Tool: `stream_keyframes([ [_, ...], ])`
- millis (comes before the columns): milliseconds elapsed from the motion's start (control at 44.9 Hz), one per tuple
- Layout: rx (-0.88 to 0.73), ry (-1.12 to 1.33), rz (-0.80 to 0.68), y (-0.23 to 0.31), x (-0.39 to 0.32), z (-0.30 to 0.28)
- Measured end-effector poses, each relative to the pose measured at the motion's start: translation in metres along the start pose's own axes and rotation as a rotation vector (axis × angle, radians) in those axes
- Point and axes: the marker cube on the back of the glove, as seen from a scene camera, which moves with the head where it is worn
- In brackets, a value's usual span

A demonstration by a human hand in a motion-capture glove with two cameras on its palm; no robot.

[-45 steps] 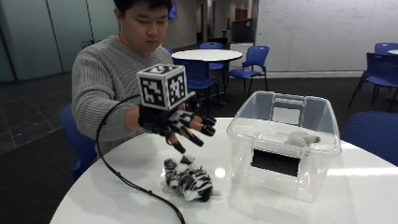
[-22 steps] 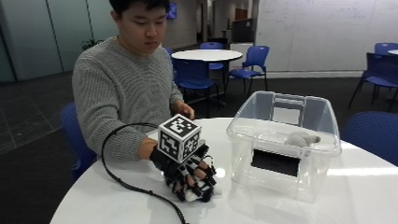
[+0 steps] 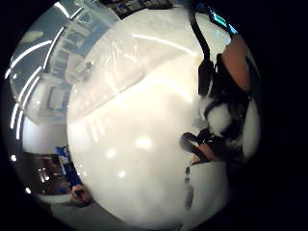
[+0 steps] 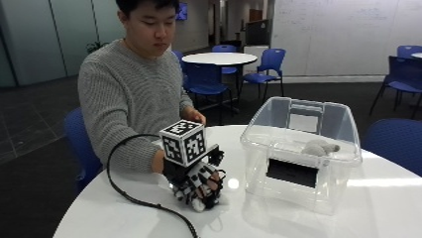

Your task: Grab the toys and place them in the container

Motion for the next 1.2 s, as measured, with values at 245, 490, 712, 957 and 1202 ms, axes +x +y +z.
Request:
stream_keyframes([
  [245, 0.092, -0.223, -0.221, 0.015, -0.021, -0.128],
  [490, 0.218, -0.253, -0.361, -0.039, -0.080, -0.274],
  [712, 0.108, -0.372, -0.376, -0.090, -0.158, -0.258],
  [957, 0.025, -0.221, -0.524, -0.119, -0.297, -0.202],
  [1202, -0.143, -0.158, -0.515, -0.130, -0.299, -0.161],
])
